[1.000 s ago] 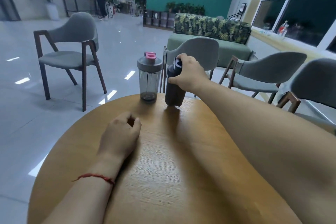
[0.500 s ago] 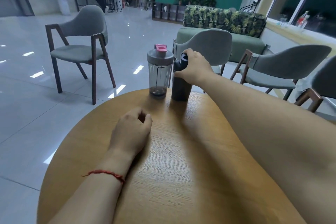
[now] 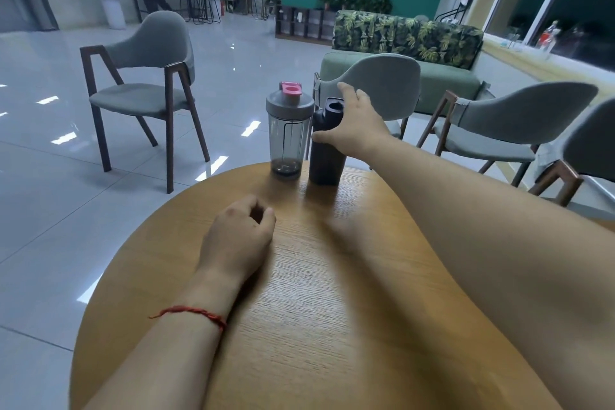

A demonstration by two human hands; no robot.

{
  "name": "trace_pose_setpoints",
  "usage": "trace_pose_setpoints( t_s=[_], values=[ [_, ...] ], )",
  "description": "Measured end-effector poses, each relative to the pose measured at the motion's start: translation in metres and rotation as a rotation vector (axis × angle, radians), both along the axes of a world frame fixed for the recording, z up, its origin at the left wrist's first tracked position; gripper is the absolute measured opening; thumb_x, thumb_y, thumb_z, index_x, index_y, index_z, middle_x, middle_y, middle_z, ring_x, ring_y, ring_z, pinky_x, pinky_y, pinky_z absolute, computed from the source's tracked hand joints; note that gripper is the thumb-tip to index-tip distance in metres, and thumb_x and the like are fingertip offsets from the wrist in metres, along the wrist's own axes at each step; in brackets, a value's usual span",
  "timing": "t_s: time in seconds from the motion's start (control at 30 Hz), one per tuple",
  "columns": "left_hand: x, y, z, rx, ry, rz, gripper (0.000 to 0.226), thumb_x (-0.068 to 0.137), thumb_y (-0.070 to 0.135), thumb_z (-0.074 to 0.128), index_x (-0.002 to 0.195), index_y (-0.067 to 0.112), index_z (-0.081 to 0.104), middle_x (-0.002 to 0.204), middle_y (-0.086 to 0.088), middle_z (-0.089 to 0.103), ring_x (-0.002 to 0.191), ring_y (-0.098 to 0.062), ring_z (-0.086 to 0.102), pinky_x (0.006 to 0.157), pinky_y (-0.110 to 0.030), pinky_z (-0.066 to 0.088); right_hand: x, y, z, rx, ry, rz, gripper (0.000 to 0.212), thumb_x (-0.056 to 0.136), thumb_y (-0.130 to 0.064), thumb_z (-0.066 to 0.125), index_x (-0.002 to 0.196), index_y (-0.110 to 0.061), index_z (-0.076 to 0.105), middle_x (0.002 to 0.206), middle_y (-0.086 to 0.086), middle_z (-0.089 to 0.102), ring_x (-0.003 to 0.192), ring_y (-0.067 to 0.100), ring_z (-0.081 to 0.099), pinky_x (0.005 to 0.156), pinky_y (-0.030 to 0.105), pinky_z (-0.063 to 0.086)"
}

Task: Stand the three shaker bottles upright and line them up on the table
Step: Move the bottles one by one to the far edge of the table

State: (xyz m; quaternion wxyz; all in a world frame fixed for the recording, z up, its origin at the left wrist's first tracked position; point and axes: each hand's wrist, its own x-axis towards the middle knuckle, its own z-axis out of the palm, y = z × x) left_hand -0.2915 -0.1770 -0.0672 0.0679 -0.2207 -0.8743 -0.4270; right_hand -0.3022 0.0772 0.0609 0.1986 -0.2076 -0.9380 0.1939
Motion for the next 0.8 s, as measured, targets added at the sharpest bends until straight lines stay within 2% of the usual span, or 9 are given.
trace_pose_setpoints(
  t_s=[0.1,0.3,0.43,0.57,0.67,0.8],
  values=[
    [0.002,0.000,0.002,-0.018,0.007,-0.019,0.022,0.099,0.040,0.060,0.083,0.028,0.069,0.076,0.010,0.070,0.078,-0.017,0.067,0.064,-0.032,0.045,0.028,0.008,0.005,0.021,0.003,-0.012,0.112,0.079,-0.057,0.085,0.167,-0.029,0.022,0.172,0.006,0.025,0.150,0.034,0.040,0.114,0.051,0.044],
    [0.016,0.002,0.008,-0.067,0.033,-0.151,0.022,0.100,0.036,0.064,0.079,0.028,0.064,0.068,0.011,0.066,0.073,-0.009,0.063,0.061,-0.031,0.042,0.121,0.030,0.022,0.080,-0.034,-0.062,0.104,0.079,-0.063,0.079,0.165,-0.029,0.030,0.169,-0.001,0.031,0.147,0.028,0.043,0.108,0.050,0.047],
    [0.037,0.007,0.014,-0.141,0.067,-0.225,0.020,0.102,0.038,0.065,0.086,0.028,0.067,0.085,0.014,0.066,0.078,-0.006,0.060,0.059,-0.029,0.041,0.194,0.039,0.038,0.114,-0.064,-0.106,0.097,0.082,-0.062,0.079,0.162,-0.031,0.035,0.167,-0.002,0.035,0.145,0.026,0.044,0.105,0.050,0.049],
    [0.070,0.028,0.020,-0.104,0.103,-0.257,0.020,0.101,0.037,0.066,0.083,0.028,0.066,0.087,0.009,0.068,0.082,-0.016,0.063,0.065,-0.034,0.049,0.267,0.049,0.048,0.156,-0.110,-0.152,0.084,0.085,-0.060,0.077,0.157,-0.033,0.043,0.162,-0.002,0.043,0.144,0.025,0.046,0.103,0.048,0.048],
    [0.102,0.048,0.023,-0.064,0.152,-0.274,0.018,0.099,0.029,0.070,0.082,0.023,0.068,0.082,0.005,0.067,0.078,-0.021,0.062,0.065,-0.036,0.046,0.327,0.068,0.052,0.172,-0.118,-0.237,0.070,0.087,-0.057,0.074,0.149,-0.034,0.052,0.155,-0.004,0.052,0.139,0.023,0.050,0.101,0.046,0.047],
    [0.107,0.049,0.014,-0.103,0.197,-0.281,0.016,0.097,0.026,0.071,0.082,0.021,0.068,0.083,0.003,0.064,0.077,-0.023,0.060,0.063,-0.035,0.042,0.392,0.105,0.052,0.133,-0.137,-0.389,0.073,0.078,-0.056,0.074,0.145,-0.035,0.055,0.148,0.000,0.057,0.135,0.029,0.050,0.100,0.051,0.051]
  ],
)
